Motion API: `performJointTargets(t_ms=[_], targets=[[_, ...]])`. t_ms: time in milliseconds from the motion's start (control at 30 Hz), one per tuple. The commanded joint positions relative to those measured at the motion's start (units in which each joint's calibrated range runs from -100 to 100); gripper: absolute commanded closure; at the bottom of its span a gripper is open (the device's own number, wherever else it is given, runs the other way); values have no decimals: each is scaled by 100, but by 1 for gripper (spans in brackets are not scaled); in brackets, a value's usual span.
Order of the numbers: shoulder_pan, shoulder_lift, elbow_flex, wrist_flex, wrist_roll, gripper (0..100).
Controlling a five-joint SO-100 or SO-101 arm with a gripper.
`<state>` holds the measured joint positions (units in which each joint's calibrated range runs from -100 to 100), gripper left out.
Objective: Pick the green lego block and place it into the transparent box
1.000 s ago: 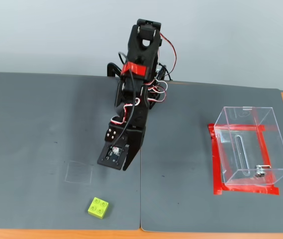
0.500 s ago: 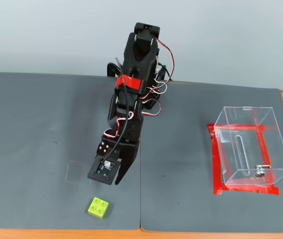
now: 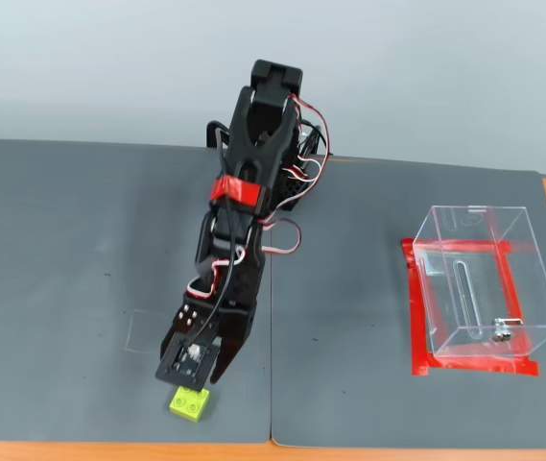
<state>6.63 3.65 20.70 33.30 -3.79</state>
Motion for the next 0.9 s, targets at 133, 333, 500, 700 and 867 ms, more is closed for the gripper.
performJointTargets(t_ms=[133,333,500,700,867], targets=[[4,563,-772,-127,-10,71],[4,877,-1025,-101,11,71],[72,894,-1025,-75,-10,71],[79,936,-1016,-110,-10,70],[79,1267,-1197,-93,-10,70]])
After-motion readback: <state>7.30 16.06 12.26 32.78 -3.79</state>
